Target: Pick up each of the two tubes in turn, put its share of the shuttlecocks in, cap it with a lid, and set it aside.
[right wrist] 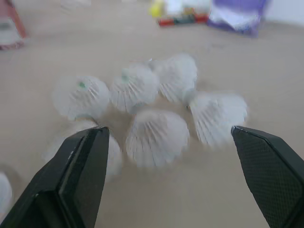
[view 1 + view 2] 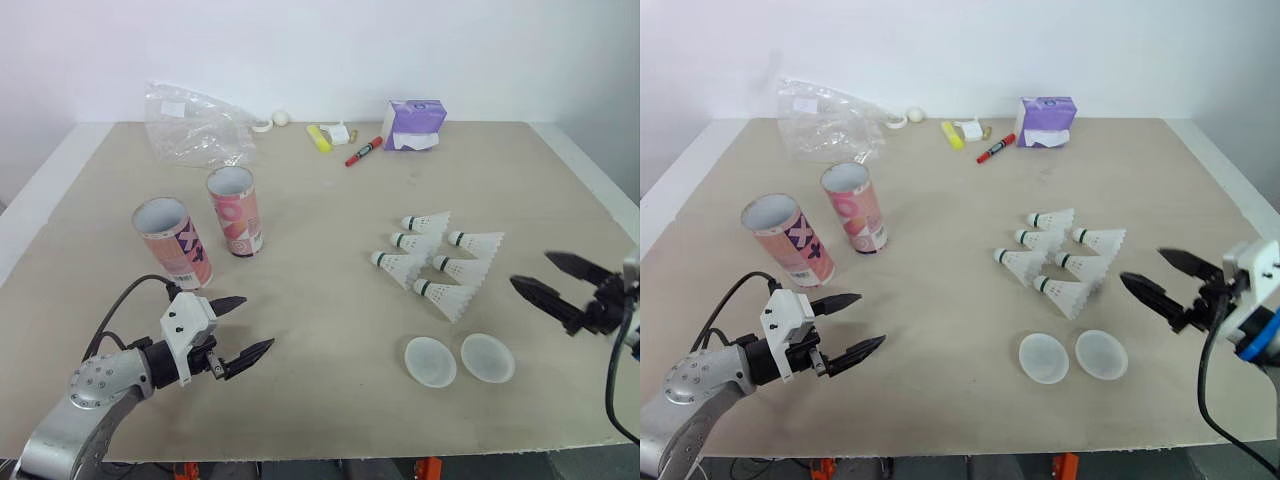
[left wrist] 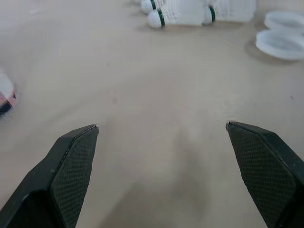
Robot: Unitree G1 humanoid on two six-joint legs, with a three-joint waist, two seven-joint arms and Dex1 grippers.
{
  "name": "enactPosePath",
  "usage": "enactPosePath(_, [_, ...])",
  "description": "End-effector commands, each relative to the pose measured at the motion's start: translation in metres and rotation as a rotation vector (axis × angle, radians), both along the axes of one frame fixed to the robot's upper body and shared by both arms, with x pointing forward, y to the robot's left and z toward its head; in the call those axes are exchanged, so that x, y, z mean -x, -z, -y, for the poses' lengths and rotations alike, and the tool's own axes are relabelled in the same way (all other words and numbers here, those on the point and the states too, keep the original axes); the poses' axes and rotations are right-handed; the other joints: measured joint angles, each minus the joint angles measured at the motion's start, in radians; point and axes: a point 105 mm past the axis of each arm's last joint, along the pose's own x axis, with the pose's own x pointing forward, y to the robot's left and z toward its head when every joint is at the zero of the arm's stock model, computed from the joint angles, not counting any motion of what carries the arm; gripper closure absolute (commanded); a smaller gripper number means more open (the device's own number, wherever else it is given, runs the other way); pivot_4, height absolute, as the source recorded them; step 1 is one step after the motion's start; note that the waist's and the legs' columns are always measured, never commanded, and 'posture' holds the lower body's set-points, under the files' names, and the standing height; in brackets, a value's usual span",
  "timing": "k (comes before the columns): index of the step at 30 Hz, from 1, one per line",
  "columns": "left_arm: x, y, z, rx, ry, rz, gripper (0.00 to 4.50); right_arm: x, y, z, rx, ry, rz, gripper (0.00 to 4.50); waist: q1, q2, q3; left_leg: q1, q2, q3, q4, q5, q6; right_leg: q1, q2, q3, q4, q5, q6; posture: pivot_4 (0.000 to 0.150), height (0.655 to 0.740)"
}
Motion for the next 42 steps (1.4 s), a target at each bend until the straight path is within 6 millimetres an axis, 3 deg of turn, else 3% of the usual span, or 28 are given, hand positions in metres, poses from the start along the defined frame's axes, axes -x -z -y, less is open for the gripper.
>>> enactPosePath(1, [0.003,-0.008,-0.021,-0.008,-0.144,0.086,0.00,-0.003,-0.028,-0.059,0.024,-0.214,0.078,0.10,-0.001,0.000,0.000,0.000,0.000,0.000,0.000,0.000,0.000,0.000,0.001,0.000,0.000,0.000,0.000,0.150,0.7400])
enactPosePath(3, [0.003,-0.005,-0.038,0.001,-0.279,0.091,0.00,0.000,-0.026,-0.098,0.019,-0.363,0.066,0.10,-0.004,0.000,0.000,0.000,0.000,0.000,0.000,0.000,0.000,0.000,0.001,0.000,0.000,0.000,0.000,0.150,0.7400])
enactPosePath(6, [0.001,-0.003,-0.050,0.042,-0.412,0.092,0.00,0.007,-0.014,-0.138,0.021,-0.530,0.024,0.10,0.004,-0.003,0.001,-0.001,0.001,-0.001,0.000,0.000,0.000,0.000,0.002,0.000,0.000,0.000,0.000,0.150,0.7400])
enactPosePath(10, [-0.005,0.001,-0.072,0.142,-0.604,0.062,0.00,0.009,-0.003,-0.169,0.005,-0.667,-0.002,0.10,0.020,-0.004,0.001,-0.003,0.001,-0.002,0.003,-0.001,-0.001,0.000,0.002,0.000,-0.001,-0.001,0.001,0.150,0.7400])
enactPosePath(13, [-0.014,0.005,-0.086,0.178,-0.670,0.044,0.00,0.002,-0.001,-0.173,0.017,-0.680,0.006,0.10,0.022,-0.004,0.001,-0.004,0.001,-0.002,0.005,-0.001,-0.001,0.000,0.002,0.000,-0.001,0.000,0.001,0.150,0.7400])
enactPosePath(19, [-0.038,0.008,-0.089,0.193,-0.644,0.031,0.00,-0.001,0.005,-0.174,0.026,-0.687,0.003,0.10,0.022,-0.004,0.001,-0.003,0.001,-0.002,0.005,-0.001,-0.001,0.000,0.003,0.000,0.000,0.001,0.001,0.150,0.7400])
enactPosePath(31, [-0.084,0.012,-0.081,0.126,-0.520,0.027,0.00,0.004,0.012,-0.173,0.034,-0.638,0.008,0.10,0.022,-0.004,0.001,-0.003,0.002,-0.003,0.005,-0.002,-0.002,0.000,0.005,0.000,0.000,0.001,0.001,0.150,0.7400])
enactPosePath(42, [-0.107,0.011,-0.077,0.082,-0.438,0.065,0.00,0.006,0.014,-0.176,0.012,-0.616,0.005,0.10,0.022,-0.004,0.001,-0.004,0.002,-0.003,0.005,-0.002,-0.002,-0.001,0.005,0.000,0.000,0.003,0.005,0.150,0.7400])
